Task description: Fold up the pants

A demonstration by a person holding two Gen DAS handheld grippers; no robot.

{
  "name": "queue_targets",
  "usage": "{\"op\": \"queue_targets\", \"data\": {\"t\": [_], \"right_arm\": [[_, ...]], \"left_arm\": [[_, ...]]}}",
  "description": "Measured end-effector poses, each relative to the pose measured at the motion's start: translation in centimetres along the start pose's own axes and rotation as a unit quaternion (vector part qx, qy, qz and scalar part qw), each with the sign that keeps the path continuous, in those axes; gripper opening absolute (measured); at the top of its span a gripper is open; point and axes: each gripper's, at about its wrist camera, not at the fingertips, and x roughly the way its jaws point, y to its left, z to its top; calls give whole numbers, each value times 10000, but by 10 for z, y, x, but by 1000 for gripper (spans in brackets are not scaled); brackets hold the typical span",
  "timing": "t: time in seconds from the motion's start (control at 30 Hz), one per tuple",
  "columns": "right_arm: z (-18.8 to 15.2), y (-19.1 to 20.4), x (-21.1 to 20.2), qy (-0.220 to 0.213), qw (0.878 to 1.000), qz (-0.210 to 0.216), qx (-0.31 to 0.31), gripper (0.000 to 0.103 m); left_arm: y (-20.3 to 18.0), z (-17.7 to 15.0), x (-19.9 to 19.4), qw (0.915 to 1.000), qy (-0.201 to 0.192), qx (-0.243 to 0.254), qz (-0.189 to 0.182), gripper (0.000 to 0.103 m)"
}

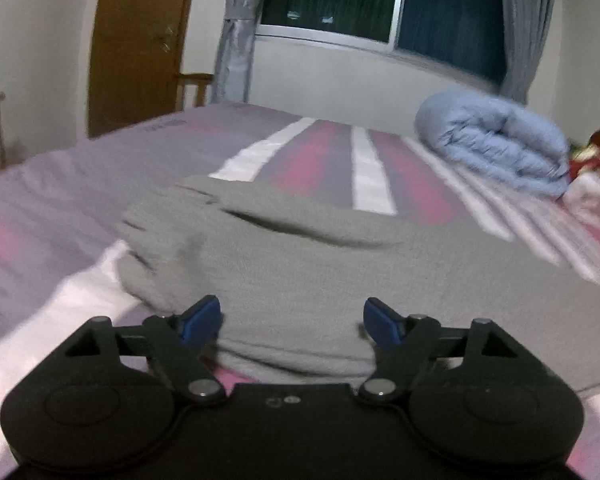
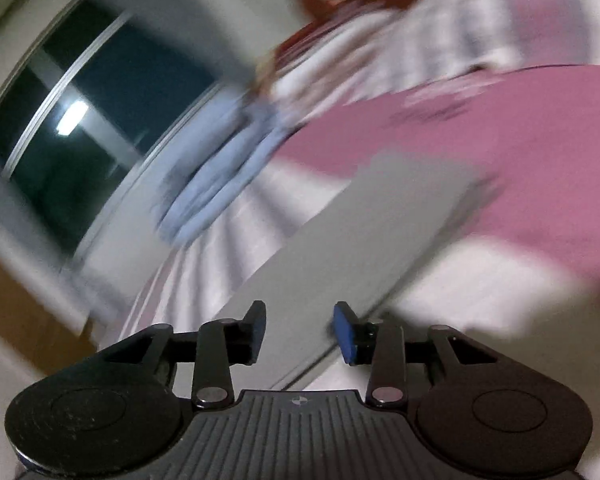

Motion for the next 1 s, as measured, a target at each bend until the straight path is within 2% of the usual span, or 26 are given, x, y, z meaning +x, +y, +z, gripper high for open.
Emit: {"op": "queue_targets", "data": {"t": [0.03,0.1,0.13,0.17,0.2,0.23,0.3,0.33,0.37,0.4,0.43,0.53,0.6,0.7,0.77,0.8,0.83,0.87,0.9,0.93,0.97,1.0], "right_arm": [[-8,18,9,186,9992,201,-275,39],[-21,48,33,627,9946,268,-784,39],[-30,59,53,1006,9896,148,-1020,39],[-40,67,70,1286,9812,-173,-1429,39],[-51,73,80,1320,9712,-382,-1944,38],[-55,79,82,1270,9672,-452,-2153,39],[-49,88,74,1107,9699,-454,-2120,39],[-46,88,63,877,9722,-315,-2147,39],[-44,91,55,770,9717,-235,-2221,40],[-42,98,54,766,9681,-181,-2378,42],[-40,104,55,776,9647,-141,-2514,43],[-29,127,81,828,9584,-117,-2728,45],[-28,143,105,918,9562,-65,-2779,45],[-31,177,152,1169,9407,89,-3183,45],[-48,194,178,1404,9251,79,-3527,45],[-55,195,195,1610,9202,92,-3567,45],[-63,195,215,1929,9117,48,-3628,45],[-69,193,230,2093,9022,-192,-3766,44],[-69,187,239,2057,8993,-391,-3841,44],[-62,179,243,1999,9048,-500,-3725,44],[-51,171,244,1951,9116,-628,-3563,44],[-43,165,243,1863,9127,-771,-3554,44]], "left_arm": [[0,0,-1,9999,6,104,128,75],[4,-1,-1,9993,54,117,353,79],[8,-2,3,9989,184,64,415,82],[13,-5,7,9987,354,-76,351,85],[21,-6,10,9983,430,-323,229,87],[29,-6,10,9972,451,-569,169,86],[34,0,-2,9960,267,-717,454,70],[34,5,-12,9967,56,-718,385,70],[30,10,-21,9978,-233,-585,218,73],[23,16,-25,9985,-349,-401,149,75],[13,25,-25,9990,-384,-185,98,75],[-25,54,-16,9974,-481,334,-430,79],[-61,75,4,9920,-251,866,-889,84],[-114,85,44,9781,248,1599,-1309,84],[-137,77,74,9722,567,1899,-1246,82],[-144,70,92,9679,884,2034,-1180,82],[-146,63,105,9642,1084,2166,-1082,84],[-143,57,114,9624,1151,2217,-1064,88],[-133,55,119,9649,1162,2068,-1125,89],[-123,58,120,9674,1245,1899,-1121,89],[-113,61,118,9693,1224,1896,-974,89],[-103,63,117,9711,1144,1959,-742,89]]}}
